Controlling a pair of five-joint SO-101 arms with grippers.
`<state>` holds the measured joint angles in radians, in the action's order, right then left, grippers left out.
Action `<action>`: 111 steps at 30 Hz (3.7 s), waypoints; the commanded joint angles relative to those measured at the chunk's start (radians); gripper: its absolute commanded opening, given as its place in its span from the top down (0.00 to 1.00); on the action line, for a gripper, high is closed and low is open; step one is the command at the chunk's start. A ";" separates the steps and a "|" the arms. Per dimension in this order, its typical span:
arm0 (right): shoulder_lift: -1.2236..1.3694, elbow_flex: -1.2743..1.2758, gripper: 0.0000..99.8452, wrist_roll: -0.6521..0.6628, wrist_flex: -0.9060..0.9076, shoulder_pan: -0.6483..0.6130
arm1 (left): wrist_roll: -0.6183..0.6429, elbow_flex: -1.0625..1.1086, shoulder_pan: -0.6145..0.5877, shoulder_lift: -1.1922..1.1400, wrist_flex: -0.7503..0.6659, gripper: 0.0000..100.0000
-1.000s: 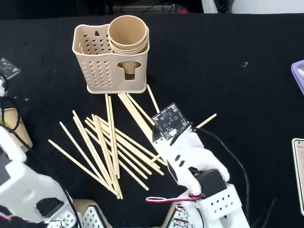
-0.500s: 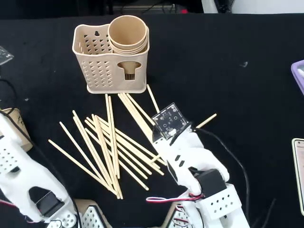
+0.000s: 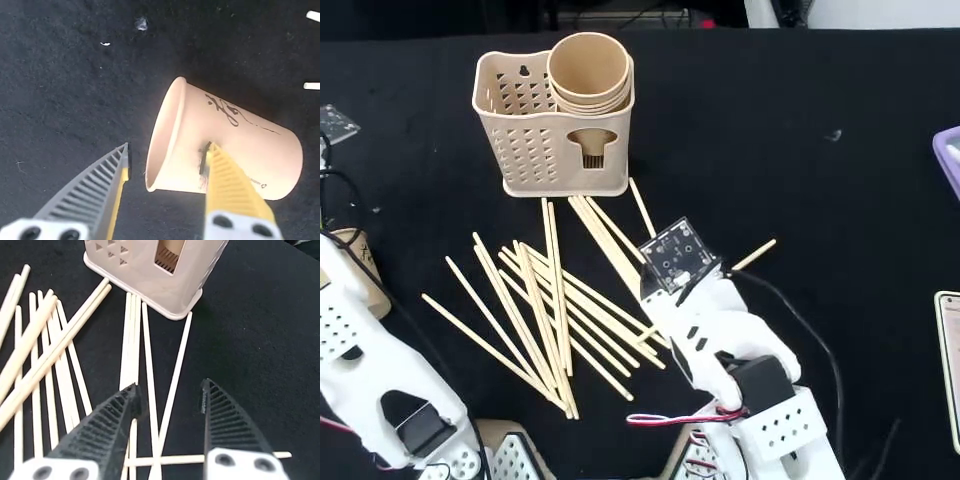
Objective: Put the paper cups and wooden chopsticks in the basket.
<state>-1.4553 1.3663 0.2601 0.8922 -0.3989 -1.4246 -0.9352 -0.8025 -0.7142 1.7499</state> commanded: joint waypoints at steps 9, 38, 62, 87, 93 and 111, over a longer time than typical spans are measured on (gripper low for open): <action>-0.022 -0.005 0.80 -0.002 -0.021 0.012 | -0.040 0.136 0.004 0.006 0.011 0.75; -0.022 -0.004 0.80 -0.023 -0.021 0.018 | 0.502 0.743 0.266 1.198 -0.118 0.97; -0.022 0.125 0.99 -0.201 -0.267 0.239 | 1.510 0.771 1.027 1.163 -0.902 0.97; -0.022 0.125 0.99 -0.199 -0.267 0.238 | 1.524 0.722 1.162 0.927 -0.971 0.97; -0.022 0.125 0.99 -0.199 -0.267 0.238 | 1.524 0.748 1.187 0.924 -0.970 0.97; -0.022 0.125 0.99 -0.199 -0.265 0.238 | 1.476 0.559 1.106 0.918 -0.674 0.97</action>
<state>-1.4553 1.4952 0.0683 0.6529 -0.1734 0.0928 -0.3153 0.3191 0.2033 1.0503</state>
